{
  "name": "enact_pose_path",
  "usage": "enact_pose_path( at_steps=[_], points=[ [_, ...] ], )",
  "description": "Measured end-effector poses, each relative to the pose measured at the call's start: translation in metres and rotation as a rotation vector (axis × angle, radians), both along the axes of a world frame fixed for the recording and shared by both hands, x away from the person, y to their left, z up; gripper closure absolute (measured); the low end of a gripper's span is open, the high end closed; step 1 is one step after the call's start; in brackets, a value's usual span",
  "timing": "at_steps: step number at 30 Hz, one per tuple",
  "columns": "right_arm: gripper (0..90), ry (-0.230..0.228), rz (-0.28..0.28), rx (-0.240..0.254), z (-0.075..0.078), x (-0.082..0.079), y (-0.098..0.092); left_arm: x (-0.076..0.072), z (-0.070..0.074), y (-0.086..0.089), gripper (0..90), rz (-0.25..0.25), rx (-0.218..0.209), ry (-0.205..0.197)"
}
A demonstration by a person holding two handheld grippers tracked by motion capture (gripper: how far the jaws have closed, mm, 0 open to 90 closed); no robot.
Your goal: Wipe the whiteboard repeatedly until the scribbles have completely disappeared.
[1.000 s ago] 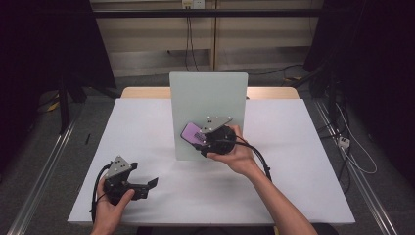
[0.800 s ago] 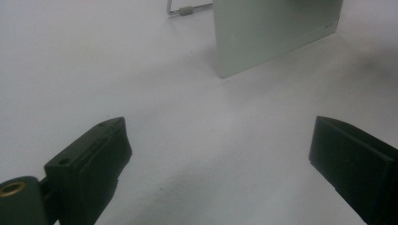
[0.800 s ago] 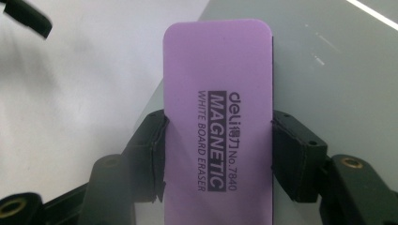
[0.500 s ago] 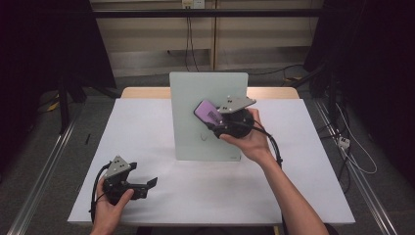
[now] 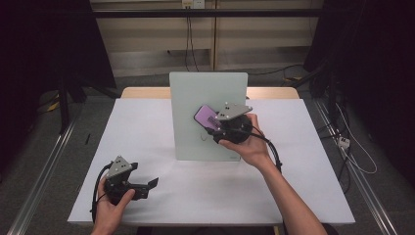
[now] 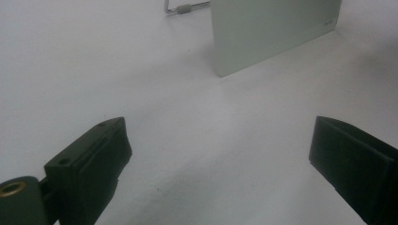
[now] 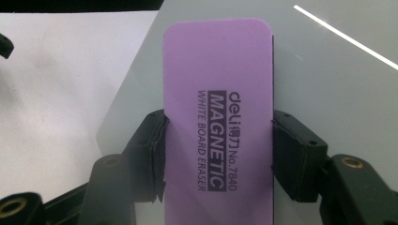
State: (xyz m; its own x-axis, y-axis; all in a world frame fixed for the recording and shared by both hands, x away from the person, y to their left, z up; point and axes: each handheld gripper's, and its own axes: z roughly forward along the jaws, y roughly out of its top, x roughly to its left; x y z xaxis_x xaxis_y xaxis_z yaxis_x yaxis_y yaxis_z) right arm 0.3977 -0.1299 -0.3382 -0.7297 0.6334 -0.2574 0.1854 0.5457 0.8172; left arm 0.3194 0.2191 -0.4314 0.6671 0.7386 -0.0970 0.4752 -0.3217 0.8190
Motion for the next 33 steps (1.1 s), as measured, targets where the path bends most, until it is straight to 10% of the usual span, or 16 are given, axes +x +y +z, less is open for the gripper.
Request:
enact_pose_path(
  at_steps=[33],
  points=[
    [41.9,0.122,0.111,-0.097,-0.064,-0.012,0.044,0.0,-0.001,-0.002,5.4,-0.001,0.0,0.002]
  ],
)
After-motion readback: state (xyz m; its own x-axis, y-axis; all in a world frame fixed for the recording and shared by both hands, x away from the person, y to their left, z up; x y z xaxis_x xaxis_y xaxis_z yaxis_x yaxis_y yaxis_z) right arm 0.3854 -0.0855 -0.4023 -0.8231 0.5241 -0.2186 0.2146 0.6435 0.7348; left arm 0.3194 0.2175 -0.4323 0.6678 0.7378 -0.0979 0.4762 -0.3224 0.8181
